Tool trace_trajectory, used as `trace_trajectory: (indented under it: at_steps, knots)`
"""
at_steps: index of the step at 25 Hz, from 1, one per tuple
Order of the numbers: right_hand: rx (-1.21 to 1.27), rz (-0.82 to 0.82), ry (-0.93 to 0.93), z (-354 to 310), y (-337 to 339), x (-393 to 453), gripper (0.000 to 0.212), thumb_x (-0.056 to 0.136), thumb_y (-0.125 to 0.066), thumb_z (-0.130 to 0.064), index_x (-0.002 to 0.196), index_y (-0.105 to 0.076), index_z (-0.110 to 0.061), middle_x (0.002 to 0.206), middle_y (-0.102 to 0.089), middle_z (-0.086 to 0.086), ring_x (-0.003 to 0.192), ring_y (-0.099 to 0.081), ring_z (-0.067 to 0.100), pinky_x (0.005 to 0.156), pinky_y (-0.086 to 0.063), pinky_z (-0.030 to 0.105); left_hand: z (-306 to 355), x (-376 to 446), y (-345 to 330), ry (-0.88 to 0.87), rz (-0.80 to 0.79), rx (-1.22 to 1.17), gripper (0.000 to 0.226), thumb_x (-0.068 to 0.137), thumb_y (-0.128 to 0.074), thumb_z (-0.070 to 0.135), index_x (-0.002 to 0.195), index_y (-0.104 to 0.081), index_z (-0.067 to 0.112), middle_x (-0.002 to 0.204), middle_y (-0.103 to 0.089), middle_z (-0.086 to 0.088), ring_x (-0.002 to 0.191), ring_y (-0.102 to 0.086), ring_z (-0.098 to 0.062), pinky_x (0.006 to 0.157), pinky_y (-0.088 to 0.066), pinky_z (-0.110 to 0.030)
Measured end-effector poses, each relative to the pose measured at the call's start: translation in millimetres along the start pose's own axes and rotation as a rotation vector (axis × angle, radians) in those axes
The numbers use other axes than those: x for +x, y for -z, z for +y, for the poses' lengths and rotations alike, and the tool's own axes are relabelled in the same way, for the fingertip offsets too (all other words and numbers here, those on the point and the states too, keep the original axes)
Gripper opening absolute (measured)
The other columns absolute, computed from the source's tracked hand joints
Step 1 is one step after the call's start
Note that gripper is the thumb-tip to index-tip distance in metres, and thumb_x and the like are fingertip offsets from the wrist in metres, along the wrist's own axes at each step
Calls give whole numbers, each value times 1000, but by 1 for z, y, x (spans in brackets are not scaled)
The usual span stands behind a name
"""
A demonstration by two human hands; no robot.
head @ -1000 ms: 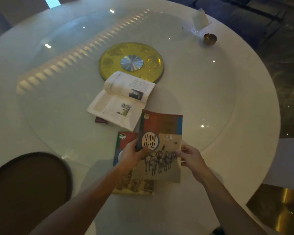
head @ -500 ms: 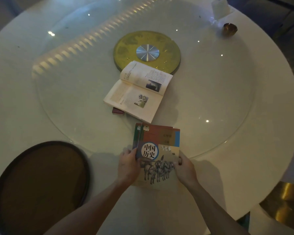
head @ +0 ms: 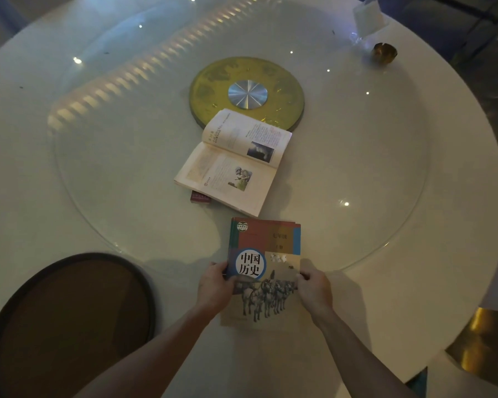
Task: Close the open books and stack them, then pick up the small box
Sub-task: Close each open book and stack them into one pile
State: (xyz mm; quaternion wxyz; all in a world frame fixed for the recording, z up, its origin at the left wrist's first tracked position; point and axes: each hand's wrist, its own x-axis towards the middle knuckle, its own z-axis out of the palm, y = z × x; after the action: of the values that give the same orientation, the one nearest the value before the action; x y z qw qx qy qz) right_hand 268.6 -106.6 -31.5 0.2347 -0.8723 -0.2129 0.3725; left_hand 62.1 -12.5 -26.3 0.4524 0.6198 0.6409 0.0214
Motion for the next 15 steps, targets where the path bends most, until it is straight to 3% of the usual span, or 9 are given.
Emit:
trace_trajectory:
  at_steps: [4,9,12,14,15]
  knots:
    - [0,-14,-12,-3,-8,4,26,88,-55,-13,64,-54,-5,65,-61,15,60,-54,24,56,-32,30,-10,7,4,65,7,-94,31,78,-72,27,109,-76,27,100,-74,0,77,-75,-18,56,-64,-36]
    - [-63,-156,64,-28,-17,9,32,86,-52,-25,57,-41,-21,57,-44,3,54,-45,20,56,-34,30,-13,12,34,158,37,-133,36,81,-73,30,115,-72,22,102,-76,1,86,-73,-16,73,-64,-42]
    - [-180,-81,102,-59,0,31,32,90,-55,-20,59,-49,-13,59,-52,7,55,-49,25,53,-37,35,1,35,54,160,141,-172,58,88,-70,38,137,-57,11,124,-66,-9,107,-65,-22,81,-55,-35]
    - [-127,-47,165,-91,16,60,21,94,-59,-22,84,-71,-8,79,-69,7,75,-65,26,70,-54,41,23,56,66,165,186,-323,62,90,-70,37,141,-53,7,127,-65,-14,106,-63,-24,81,-51,-33]
    - [-57,-78,175,-110,22,79,21,95,-62,-23,101,-74,-7,90,-70,5,84,-66,25,79,-56,42,34,68,71,179,193,-405,63,90,-71,38,140,-54,6,126,-65,-14,106,-63,-24,84,-53,-35]
